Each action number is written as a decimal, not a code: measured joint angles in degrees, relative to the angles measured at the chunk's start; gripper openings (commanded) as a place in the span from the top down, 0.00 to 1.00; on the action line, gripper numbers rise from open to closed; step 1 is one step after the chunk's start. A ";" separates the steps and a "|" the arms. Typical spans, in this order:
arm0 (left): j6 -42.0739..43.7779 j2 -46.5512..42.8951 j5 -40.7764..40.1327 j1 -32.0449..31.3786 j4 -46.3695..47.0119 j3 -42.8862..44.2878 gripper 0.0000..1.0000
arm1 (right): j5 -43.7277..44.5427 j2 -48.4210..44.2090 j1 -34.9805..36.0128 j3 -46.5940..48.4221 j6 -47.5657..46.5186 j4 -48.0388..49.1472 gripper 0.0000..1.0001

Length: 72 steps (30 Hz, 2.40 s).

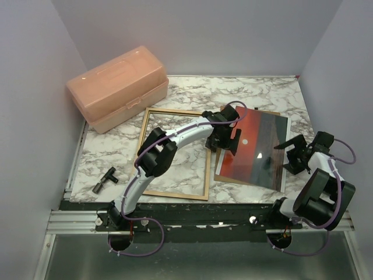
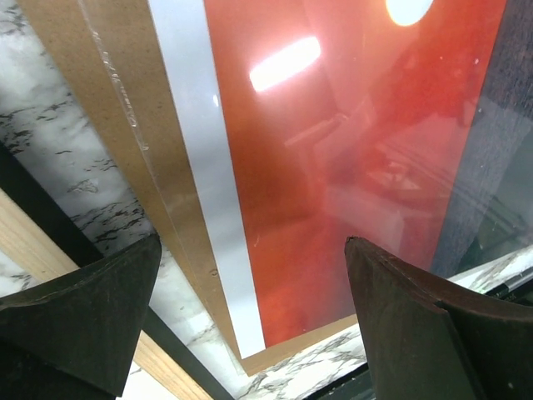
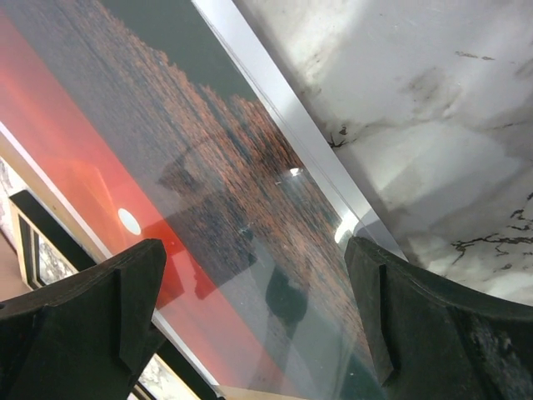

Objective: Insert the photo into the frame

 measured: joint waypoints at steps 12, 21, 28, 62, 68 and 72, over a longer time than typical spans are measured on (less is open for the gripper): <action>-0.74 -2.10 6.12 0.20 3.02 -3.61 0.08 | -8.20 0.35 0.02 -1.66 -0.02 2.36 0.00; -1.66 -9.94 9.60 -0.46 5.03 -5.92 0.08 | -11.43 -1.09 0.02 -3.04 -0.07 1.33 0.00; -2.32 -14.88 10.27 -0.39 7.26 -6.91 0.07 | -11.98 -1.53 0.04 -3.48 -0.22 0.96 0.00; -4.00 -4.20 7.02 -0.11 5.81 -8.24 0.07 | 4.13 2.93 -0.07 0.57 0.83 2.95 0.00; -4.90 -4.83 8.83 0.42 7.74 -9.66 0.07 | 0.94 3.23 -0.44 -0.24 0.17 7.21 0.00; -5.53 -5.86 9.66 0.74 9.20 -11.02 0.07 | -1.29 2.54 -0.87 -1.53 -0.74 9.33 0.01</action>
